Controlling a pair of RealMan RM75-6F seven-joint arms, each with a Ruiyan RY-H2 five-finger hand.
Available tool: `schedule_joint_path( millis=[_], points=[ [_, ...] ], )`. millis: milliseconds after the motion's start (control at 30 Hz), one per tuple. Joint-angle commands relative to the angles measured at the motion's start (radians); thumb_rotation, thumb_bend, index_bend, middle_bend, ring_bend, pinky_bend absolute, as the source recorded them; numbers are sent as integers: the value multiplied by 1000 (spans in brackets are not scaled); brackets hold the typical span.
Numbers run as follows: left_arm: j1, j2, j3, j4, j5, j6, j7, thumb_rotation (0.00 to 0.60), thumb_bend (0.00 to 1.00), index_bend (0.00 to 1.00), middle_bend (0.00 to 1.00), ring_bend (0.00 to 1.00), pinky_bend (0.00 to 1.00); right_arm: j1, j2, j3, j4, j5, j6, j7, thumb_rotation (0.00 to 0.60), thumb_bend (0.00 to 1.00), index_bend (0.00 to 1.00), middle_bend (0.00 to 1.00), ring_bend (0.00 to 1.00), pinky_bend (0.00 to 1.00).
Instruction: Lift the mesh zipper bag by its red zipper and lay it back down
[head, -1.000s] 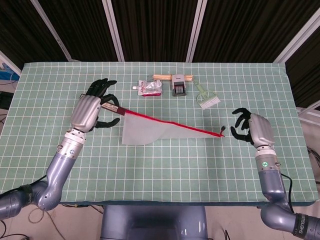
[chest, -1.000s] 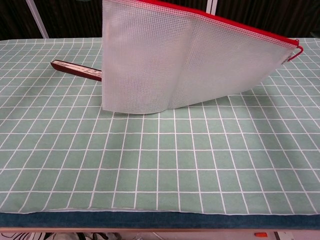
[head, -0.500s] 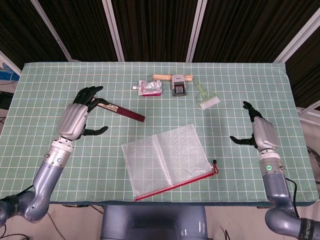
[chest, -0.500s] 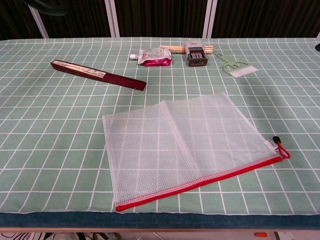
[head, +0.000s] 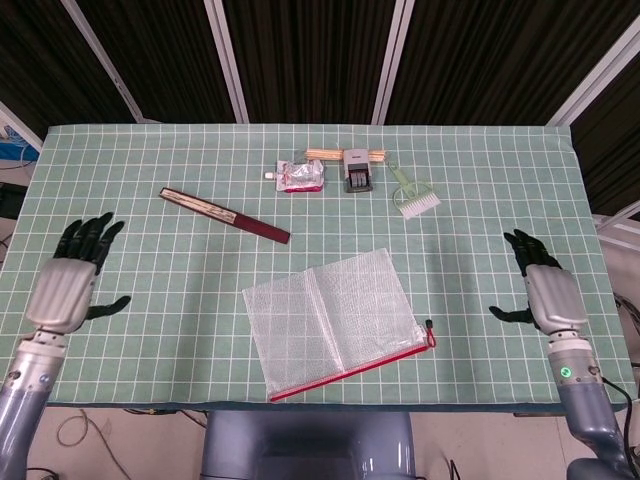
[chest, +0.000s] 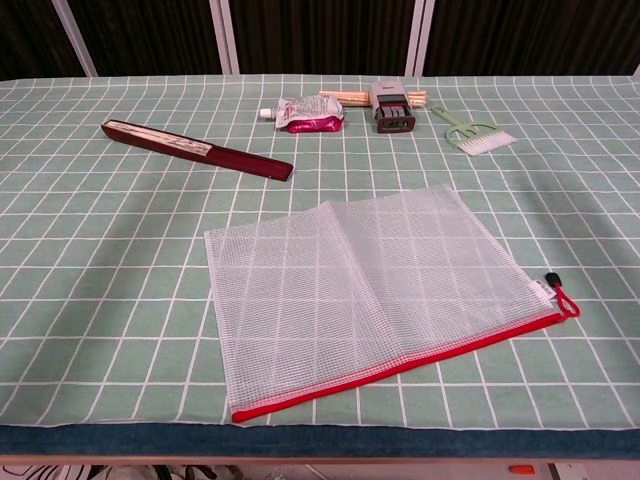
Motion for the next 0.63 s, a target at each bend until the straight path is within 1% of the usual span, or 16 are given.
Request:
schedule_joint_path(
  millis=[33, 100, 233, 367, 433, 533, 633],
  points=[
    [98, 13, 59, 80, 34, 86, -39, 600, 71, 0, 0, 0, 0, -72, 11, -54, 70, -83, 64, 51, 600, 61, 0, 0, 0, 206],
    [139, 8, 66, 122, 30, 115, -82, 600, 70, 0, 0, 0, 0, -105, 3, -67, 105, -111, 97, 87, 600, 61, 0, 0, 0, 204],
    [193, -2, 64, 188, 19, 152, -158, 600, 71, 0, 0, 0, 0, -157, -20, -77, 169, -135, 158, 128, 600, 60, 0, 0, 0, 204],
    [227, -25, 49, 256, 2, 168, -200, 600, 71, 0, 0, 0, 0, -196, -60, -69, 225, -155, 221, 162, 600, 60, 0, 0, 0, 204],
    [239, -30, 30, 254, -28, 159, -244, 600, 71, 0, 0, 0, 0, -207, -70, -57, 237, -160, 245, 174, 600, 59, 0, 0, 0, 204],
    [244, -35, 7, 276, -30, 167, -265, 600, 71, 0, 0, 0, 0, -214, -80, -45, 250, -159, 253, 183, 600, 60, 0, 0, 0, 204],
    [247, -38, 7, 283, -16, 159, -272, 600, 71, 0, 0, 0, 0, -215, -80, -45, 263, -159, 235, 190, 600, 59, 0, 0, 0, 203]
  ],
)
